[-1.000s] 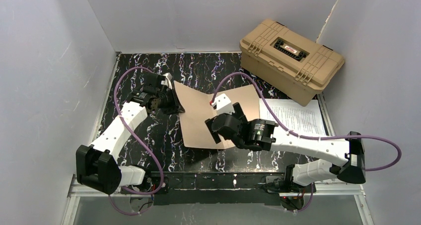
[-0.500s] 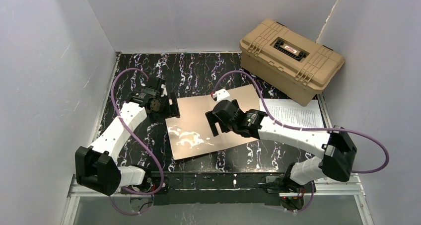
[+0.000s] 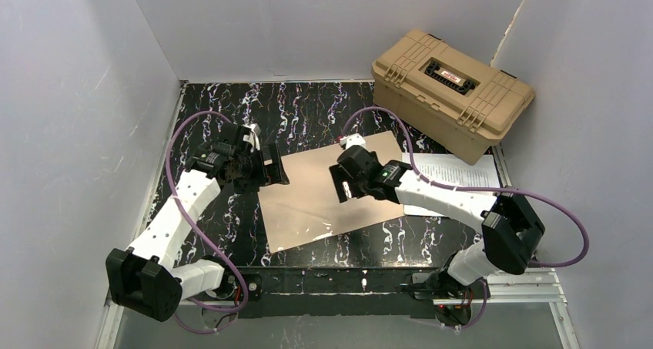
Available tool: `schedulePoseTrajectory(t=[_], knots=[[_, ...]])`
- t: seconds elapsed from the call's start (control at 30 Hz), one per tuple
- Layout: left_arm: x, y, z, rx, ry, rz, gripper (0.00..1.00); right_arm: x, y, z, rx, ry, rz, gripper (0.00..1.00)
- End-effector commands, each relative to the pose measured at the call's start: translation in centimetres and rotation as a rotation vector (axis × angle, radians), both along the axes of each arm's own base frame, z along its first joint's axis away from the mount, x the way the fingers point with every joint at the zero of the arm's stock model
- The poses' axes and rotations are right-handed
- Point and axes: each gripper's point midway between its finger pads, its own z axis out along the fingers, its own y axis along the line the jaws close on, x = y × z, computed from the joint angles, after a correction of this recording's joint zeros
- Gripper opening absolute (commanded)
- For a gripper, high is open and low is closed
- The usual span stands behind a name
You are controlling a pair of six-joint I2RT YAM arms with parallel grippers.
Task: Put the files into the folder
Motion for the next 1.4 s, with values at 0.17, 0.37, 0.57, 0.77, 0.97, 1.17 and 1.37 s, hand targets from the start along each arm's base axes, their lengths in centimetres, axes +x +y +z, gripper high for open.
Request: schedulePoseTrajectory(t=[0.17, 0.37, 0.57, 0.77, 0.97, 1.17, 1.37], knots=[[-0.6, -6.0, 1.4, -0.233, -0.001, -0.133, 0.98, 1.3, -8.8, 1.4, -0.085, -0.071, -0.292, 0.96], [-0.9, -8.5, 1.1, -0.259, 0.000, -0.185, 0.98, 2.1, -15.1, 1.1, -0.080, -0.077, -0.507, 0.99], [-1.8, -9.4, 0.5, -0.271, 0.015, -0.221, 0.98, 3.7, -18.6, 0.4, -0.020, -0.060, -0.640, 0.99], [-2.6, -9.1, 0.1, -0.268, 0.015, -0.234, 0.98, 5.3, -20.7, -2.7, 0.046, 0.038, -0.719, 0.99], [-3.1, -8.6, -0.2, -0.249, 0.013, -0.247, 0.98, 5.9, -21.2, -5.6, 0.116, 0.122, -0.748, 0.99], [-3.1, -8.3, -0.4, -0.231, 0.006, -0.252, 0.98, 4.7, -19.9, -8.5, 0.139, 0.228, -0.698, 0.98], [-3.1, -8.1, -0.8, -0.218, 0.008, -0.257, 0.98, 2.9, -18.1, -10.1, 0.210, 0.320, -0.643, 0.93]])
